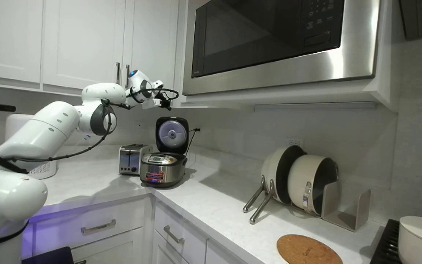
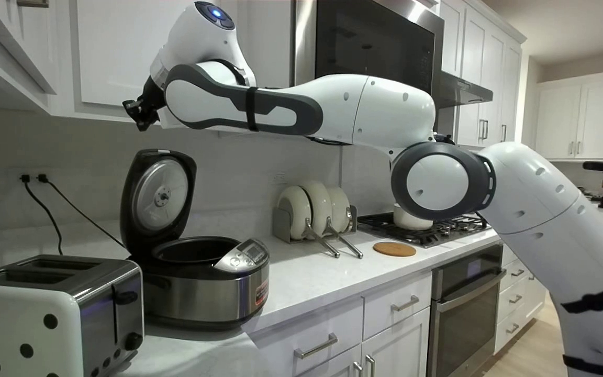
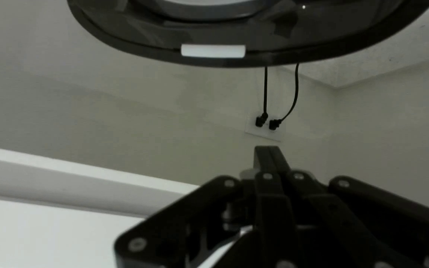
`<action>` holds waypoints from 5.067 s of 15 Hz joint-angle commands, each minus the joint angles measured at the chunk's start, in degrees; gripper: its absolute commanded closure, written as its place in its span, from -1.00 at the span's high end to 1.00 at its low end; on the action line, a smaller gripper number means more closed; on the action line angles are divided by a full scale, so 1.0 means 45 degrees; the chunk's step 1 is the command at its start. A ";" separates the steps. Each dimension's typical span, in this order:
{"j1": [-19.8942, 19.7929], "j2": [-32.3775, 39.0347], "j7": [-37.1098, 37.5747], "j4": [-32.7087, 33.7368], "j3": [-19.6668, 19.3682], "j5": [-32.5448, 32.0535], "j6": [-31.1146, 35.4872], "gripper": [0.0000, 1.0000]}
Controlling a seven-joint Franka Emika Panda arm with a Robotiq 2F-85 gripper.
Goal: Close the cooker
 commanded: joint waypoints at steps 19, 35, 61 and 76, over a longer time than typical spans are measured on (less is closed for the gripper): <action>0.0343 0.0266 -0.0312 0.1278 0.0237 0.0351 -0.4405 -1.00; 0.0277 0.0152 -0.0300 0.1984 0.0276 0.0326 -0.4330 -1.00; 0.0471 0.2263 -0.1020 0.3648 -0.1541 0.1587 -0.3542 -1.00; 0.0762 0.1577 -0.1412 0.3310 -0.1780 0.1429 -0.5771 -1.00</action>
